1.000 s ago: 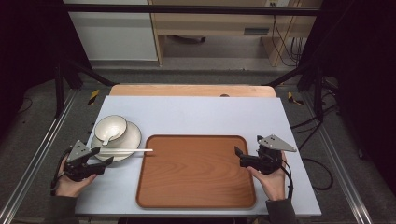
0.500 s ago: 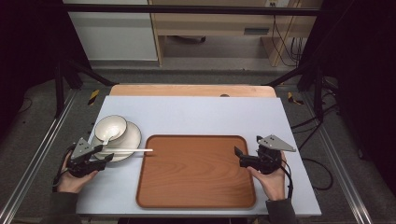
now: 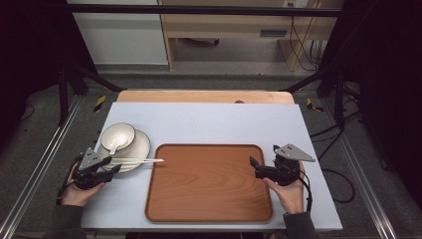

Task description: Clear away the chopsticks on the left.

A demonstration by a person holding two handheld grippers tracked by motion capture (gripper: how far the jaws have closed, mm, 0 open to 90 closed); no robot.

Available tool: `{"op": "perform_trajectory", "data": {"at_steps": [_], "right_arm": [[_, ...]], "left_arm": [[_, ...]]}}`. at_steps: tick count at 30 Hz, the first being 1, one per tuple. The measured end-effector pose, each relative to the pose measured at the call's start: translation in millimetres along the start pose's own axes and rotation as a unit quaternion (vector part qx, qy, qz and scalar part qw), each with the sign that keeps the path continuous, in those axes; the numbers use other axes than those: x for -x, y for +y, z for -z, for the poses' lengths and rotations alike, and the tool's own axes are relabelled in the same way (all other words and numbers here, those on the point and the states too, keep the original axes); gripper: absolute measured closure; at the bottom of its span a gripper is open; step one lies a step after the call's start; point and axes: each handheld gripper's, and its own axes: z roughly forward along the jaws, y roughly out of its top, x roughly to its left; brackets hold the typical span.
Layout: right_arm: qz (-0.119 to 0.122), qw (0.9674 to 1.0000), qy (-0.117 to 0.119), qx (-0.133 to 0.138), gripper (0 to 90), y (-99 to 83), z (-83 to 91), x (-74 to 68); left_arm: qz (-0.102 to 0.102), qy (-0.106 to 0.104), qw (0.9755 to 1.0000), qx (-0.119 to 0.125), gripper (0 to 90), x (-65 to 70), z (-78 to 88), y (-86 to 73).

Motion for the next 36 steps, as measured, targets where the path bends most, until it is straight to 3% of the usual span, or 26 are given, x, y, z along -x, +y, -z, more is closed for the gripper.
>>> {"op": "perform_trajectory", "data": {"at_steps": [6, 18, 29, 36], "right_arm": [[-0.001, 1.0000, 0.000, -0.002, 8.9, -0.3, -0.5, 0.3], [-0.004, 1.0000, 0.001, 0.000, 8.9, -0.1, 0.7, 1.7], [-0.004, 1.0000, 0.002, 0.000, 9.0, -0.3, 0.7, 2.1], [-0.006, 1.0000, 0.002, 0.001, 9.0, -0.4, 2.2, 3.5]], "left_arm": [[0.007, -0.003, 1.0000, -0.004, 58.3, -0.4, 1.0, 0.3], [-0.002, -0.019, 0.9997, -0.018, 69.5, 5.2, 3.9, 3.4], [0.011, -0.036, 0.9990, -0.023, 77.0, 9.1, 2.8, 6.4], [0.017, -0.034, 0.9989, -0.029, 82.8, 14.9, 1.2, 9.8]]}}
